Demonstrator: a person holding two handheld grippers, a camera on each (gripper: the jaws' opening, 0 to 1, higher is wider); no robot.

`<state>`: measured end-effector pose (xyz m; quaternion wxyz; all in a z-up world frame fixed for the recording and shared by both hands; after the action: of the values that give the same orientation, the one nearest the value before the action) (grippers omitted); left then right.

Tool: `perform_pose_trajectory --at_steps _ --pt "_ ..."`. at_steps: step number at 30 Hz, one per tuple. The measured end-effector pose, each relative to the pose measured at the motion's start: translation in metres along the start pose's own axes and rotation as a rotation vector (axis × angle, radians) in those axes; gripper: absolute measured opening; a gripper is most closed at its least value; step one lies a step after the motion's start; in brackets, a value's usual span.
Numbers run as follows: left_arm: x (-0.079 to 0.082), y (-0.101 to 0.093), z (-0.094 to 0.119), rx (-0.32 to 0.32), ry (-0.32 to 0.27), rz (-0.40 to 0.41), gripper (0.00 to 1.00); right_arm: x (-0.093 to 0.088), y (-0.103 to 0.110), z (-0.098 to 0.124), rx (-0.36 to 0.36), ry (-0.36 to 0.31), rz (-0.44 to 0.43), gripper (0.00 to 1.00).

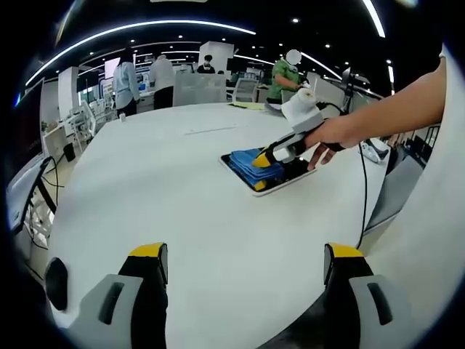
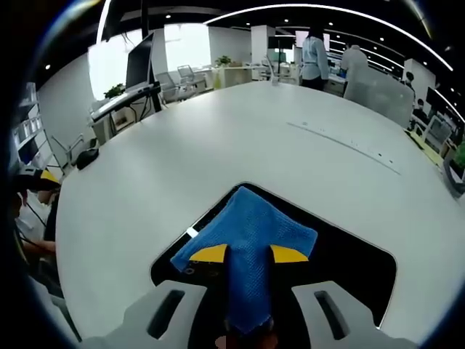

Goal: Wipe the mirror surface with the cleaning cloth until all visible marks leave the cleaned area.

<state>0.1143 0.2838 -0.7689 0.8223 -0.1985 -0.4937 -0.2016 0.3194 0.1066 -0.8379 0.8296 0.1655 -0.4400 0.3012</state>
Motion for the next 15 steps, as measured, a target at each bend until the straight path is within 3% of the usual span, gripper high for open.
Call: perform_pose_trajectory --at_steps 15 --pt "0.0007 -0.0025 -0.0040 -0.009 0.004 -0.005 0.89 -0.0042 -0.0107 0.0057 -0.011 -0.005 -0.008 0.17"
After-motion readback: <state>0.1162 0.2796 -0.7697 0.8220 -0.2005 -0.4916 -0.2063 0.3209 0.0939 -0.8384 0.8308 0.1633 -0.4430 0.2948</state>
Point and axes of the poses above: the point that each gripper's makers call its tool centre point, and the gripper's own axes: z roughly backward along the fingers, y roughly to its left, x roughly out of its top, the point moved 1 cm from there along z, roughly backward along the fingers, and after that the axes turned 10 degrees about -y, right-handed, at the moved point
